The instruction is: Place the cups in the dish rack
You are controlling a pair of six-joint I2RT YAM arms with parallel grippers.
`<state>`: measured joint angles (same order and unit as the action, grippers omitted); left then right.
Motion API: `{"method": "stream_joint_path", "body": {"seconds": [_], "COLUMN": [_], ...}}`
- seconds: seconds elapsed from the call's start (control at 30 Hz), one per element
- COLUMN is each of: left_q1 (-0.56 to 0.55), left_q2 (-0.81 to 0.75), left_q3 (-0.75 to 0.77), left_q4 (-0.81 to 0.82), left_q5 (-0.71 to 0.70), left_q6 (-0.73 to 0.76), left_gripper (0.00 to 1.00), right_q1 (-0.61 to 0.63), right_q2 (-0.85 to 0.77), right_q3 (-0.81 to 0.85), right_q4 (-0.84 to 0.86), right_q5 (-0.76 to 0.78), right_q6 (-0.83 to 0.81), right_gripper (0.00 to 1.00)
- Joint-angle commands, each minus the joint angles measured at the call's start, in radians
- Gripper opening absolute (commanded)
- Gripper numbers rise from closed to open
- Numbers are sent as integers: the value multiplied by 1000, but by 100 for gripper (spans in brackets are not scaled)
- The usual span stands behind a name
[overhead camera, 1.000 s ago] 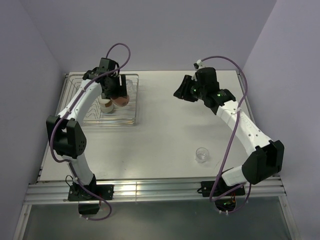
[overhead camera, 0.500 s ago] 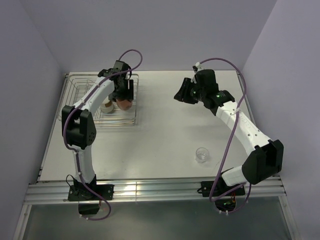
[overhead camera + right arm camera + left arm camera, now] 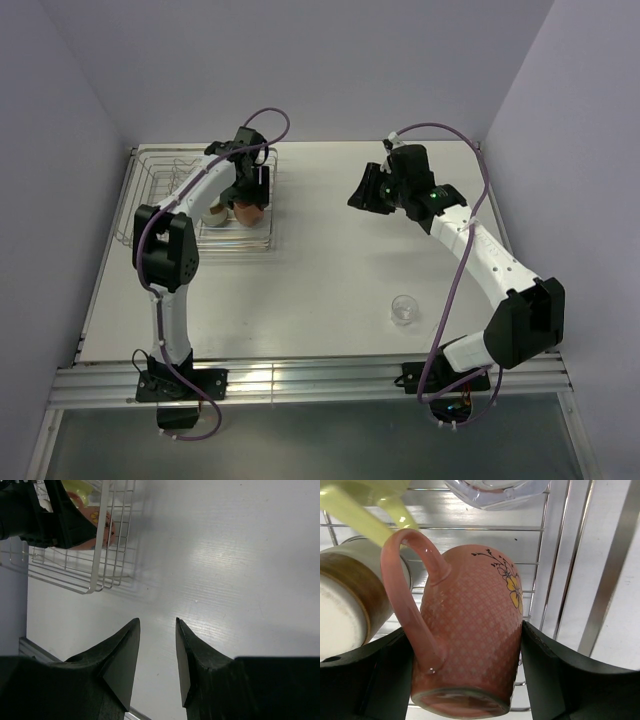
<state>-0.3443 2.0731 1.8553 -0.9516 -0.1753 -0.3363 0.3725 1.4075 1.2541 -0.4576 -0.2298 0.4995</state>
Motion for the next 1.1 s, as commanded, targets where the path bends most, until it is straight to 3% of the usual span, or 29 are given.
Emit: {"method": "stream_joint_path", "body": {"seconds": [0.0,0.1,0.2,0.23,0.43,0.63,0.67,0.8,0.83,1.07], "left_q1": [-9,-10,-12,-12,-13,-16,-16,-16,-18,-18], "left_q2": [-1,7,13,15,15,2,-1,-2,-4,-24], "left_q3": [54,51,48,47,42,33,32,32,30,27], "left_q4": [13,11,13,14,14,20,20,22,20,22], "left_q5": [-38,-44,-53,-58,-67,-72,-76,-75,-76,-72], "left_q6": [-6,-9,-9,-9,-12,-10,-10,-9,-10,-12], "left_gripper": [9,17,32,41,66,74,85,89,99,99], "right_q1": [-1,-1,-3,-3,-1,0,0,3,3,9], "right_q2": [-7,-8,-7,-7,-8,-10,-8,-8,-8,-7], "right_q3": [-7,-12,-12,-12,-15,-10,-10,-7,-5,1], "right_q4": [30,30,27,28,25,20,19,16,16,10], "right_q5": [-6,-6,-6,-5,-2,-2,0,1,1,4], "right_q6": [-18,-19,-22,-22,-21,-19,-21,-21,-21,-22], "right_gripper": [42,42,42,42,42,42,42,42,42,42]}}
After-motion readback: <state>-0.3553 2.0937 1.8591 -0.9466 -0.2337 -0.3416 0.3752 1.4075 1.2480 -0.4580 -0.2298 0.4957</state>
